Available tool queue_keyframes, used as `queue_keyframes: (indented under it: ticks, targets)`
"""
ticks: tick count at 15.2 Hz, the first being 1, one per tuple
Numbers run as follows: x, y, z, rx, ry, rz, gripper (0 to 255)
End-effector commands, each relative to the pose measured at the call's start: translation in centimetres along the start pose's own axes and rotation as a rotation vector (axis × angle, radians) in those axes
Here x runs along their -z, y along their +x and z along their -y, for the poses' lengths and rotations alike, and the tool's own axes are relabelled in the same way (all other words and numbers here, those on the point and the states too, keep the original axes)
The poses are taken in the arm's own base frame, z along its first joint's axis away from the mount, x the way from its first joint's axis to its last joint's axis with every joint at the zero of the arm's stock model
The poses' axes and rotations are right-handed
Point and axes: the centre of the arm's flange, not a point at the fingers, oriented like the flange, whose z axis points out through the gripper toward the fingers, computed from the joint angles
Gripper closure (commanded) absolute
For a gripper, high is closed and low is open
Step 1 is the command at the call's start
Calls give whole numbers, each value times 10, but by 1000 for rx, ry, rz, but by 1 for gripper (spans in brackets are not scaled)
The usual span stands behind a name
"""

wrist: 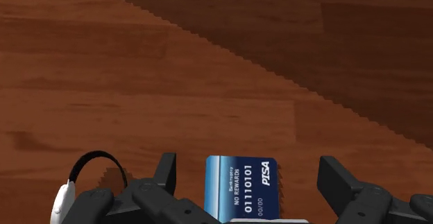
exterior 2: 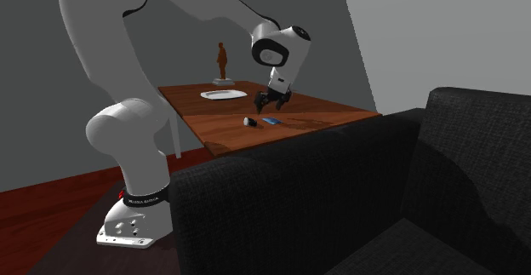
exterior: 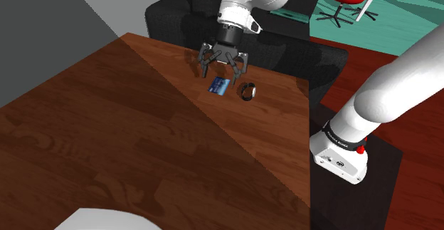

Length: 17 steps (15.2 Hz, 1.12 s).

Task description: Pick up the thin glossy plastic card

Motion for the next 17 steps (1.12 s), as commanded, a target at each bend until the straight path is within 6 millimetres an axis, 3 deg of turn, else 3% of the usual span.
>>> queue_keyframes:
  ticks: [1, 5, 6, 15, 17]
  targets:
    - [-9, 5, 1, -2, 1, 1, 0]
    - [-20, 12, 1, -2, 1, 1, 0]
    - [-20, 12, 0, -2, 1, 1, 255]
    - [-20, 12, 1, -2, 1, 1, 255]
    - [-11, 6, 1, -2, 1, 1, 255]
